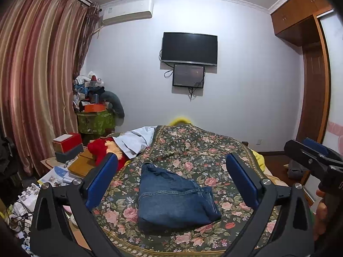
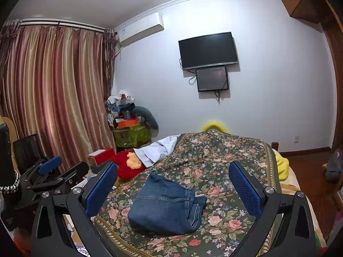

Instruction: Fold large clothes

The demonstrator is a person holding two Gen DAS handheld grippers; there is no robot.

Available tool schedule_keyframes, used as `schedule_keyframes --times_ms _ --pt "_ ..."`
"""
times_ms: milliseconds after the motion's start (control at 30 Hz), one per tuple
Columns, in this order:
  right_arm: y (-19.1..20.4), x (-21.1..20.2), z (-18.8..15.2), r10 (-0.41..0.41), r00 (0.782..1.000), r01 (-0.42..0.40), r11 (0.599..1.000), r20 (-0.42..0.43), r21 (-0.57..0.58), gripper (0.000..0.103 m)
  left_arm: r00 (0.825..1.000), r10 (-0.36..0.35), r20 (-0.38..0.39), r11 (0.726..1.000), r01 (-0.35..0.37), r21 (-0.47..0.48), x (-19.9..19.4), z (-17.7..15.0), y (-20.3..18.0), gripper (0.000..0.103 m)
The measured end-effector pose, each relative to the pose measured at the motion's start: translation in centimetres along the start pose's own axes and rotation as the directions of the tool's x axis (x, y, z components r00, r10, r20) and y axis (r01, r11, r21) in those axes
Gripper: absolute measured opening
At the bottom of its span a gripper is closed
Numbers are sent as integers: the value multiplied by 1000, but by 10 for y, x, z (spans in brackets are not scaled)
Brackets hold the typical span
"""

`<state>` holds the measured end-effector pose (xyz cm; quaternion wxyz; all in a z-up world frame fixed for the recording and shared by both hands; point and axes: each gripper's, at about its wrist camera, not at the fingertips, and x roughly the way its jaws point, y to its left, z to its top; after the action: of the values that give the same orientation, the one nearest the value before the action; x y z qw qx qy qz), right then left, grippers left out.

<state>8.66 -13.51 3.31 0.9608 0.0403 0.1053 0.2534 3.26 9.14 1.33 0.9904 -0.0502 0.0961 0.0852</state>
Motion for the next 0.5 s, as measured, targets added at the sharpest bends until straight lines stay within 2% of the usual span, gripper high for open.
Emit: schedule_keyframes --times_ms 500 --pt "-1 -1 0 1 1000 -1 1000 2 1 103 998 -58 -26 998 57 -17 -1 1 10 102"
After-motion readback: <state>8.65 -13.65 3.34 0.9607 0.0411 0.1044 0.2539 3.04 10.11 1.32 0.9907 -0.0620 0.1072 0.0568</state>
